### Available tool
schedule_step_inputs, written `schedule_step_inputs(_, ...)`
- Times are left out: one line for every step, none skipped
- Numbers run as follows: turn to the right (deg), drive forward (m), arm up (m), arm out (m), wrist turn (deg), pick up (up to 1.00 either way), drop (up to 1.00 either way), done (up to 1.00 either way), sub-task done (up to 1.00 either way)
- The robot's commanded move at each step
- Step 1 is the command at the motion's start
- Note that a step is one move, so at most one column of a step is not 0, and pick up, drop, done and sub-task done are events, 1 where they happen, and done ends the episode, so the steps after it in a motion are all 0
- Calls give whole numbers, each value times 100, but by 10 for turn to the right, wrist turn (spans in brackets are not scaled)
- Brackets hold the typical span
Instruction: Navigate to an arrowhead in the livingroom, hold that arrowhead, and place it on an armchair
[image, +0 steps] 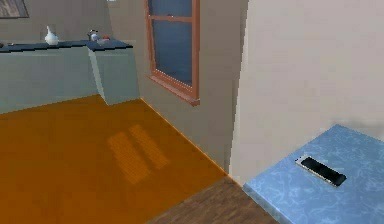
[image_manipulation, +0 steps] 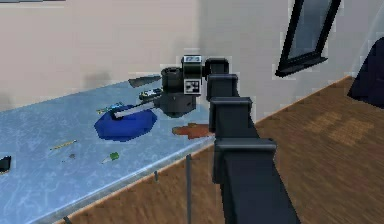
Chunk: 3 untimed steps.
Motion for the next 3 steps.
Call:
schedule_step_inputs(0, 0, 0, 0, 450, 0, 0, 0, 0)
schedule_step_inputs(0, 0, 0, 0, 60, 0, 0, 0, 0)
schedule_step_inputs(0, 0, -14, 0, 0, 0, 0, 0, 0)
